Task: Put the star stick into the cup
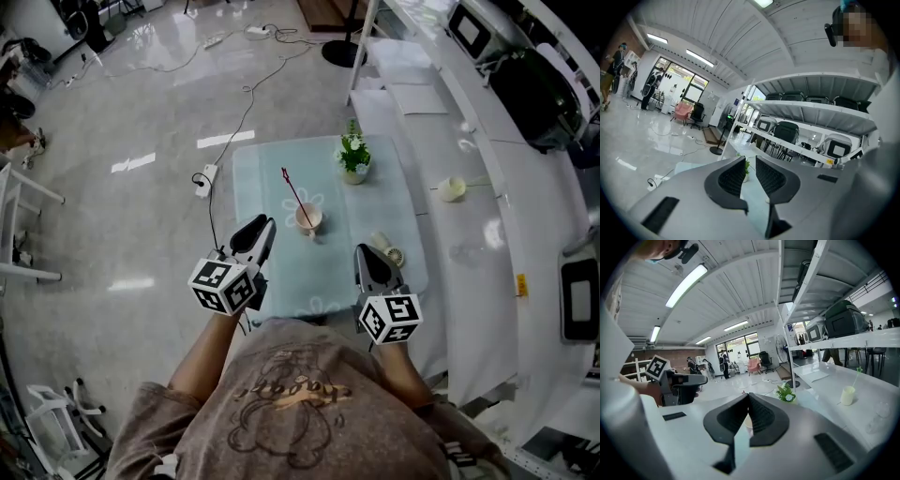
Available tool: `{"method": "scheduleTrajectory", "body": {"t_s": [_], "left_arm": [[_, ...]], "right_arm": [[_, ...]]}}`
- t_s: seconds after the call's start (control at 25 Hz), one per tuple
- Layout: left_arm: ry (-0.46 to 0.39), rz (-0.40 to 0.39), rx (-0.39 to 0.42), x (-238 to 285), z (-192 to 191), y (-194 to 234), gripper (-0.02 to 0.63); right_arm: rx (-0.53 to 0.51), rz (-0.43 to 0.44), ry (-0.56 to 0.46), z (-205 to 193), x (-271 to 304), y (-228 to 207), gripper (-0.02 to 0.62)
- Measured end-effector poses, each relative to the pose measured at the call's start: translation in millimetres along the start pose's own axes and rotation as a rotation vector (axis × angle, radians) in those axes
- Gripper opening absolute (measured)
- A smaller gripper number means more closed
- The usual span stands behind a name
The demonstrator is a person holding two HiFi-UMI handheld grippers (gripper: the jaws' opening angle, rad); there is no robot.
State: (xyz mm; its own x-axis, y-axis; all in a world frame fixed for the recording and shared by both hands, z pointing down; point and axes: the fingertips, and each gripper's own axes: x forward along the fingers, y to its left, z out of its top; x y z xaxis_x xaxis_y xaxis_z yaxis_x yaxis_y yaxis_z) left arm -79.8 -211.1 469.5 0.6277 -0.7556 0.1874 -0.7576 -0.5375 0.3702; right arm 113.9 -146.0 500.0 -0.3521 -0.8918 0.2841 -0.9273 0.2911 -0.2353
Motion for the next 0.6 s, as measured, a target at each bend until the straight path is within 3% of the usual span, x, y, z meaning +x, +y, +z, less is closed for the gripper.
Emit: {"method": "scheduleTrajectory", "body": {"t_s": [0.6], "left_arm": [[-0.082,0.084,0.097,-51,3,0,0.021]], "right_arm": [[-0.058,0.033,-0.034,6,-7,18,0.002]]}}
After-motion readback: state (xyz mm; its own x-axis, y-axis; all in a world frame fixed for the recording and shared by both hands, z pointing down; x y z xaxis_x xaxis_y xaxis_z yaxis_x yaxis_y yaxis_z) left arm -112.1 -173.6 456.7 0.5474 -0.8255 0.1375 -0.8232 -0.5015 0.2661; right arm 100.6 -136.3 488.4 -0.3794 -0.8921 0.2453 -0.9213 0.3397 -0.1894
